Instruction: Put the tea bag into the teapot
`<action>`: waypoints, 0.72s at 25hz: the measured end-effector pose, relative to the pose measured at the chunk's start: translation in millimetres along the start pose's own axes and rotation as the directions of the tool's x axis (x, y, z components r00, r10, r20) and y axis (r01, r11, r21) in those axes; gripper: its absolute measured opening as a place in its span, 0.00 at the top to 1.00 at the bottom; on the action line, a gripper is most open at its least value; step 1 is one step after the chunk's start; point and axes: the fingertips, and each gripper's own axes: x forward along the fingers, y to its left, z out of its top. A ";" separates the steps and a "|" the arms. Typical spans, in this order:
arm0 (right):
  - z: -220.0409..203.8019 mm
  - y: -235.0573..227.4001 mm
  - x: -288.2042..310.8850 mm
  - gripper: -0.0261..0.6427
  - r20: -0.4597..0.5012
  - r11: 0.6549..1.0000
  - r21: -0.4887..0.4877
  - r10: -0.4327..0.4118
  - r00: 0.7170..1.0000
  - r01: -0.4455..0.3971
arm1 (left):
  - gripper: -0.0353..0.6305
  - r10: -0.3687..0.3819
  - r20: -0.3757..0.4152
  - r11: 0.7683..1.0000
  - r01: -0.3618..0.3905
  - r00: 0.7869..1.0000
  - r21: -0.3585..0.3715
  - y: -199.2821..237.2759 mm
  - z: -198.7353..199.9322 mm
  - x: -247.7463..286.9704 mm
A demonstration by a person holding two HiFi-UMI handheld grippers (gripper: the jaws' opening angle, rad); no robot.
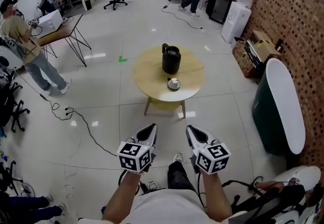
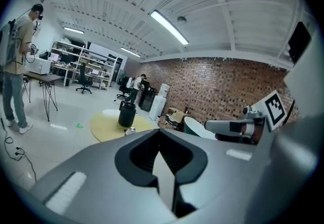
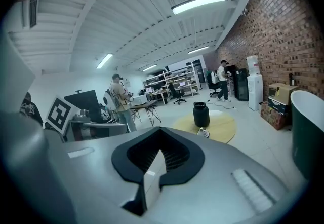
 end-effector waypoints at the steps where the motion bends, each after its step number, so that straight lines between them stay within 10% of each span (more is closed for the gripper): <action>1: -3.9 7.4 -8.1 0.96 0.001 1.000 -0.005 -0.017 1.000 0.017 | 0.93 -0.010 -0.001 1.000 0.010 1.000 0.000 -2.2 -3.5 -9.7; 18: -15.7 40.5 -57.5 0.96 0.003 0.995 -0.034 -0.099 0.995 0.099 | 0.93 -0.050 0.031 0.999 0.049 0.998 0.017 -35.6 -3.3 -69.7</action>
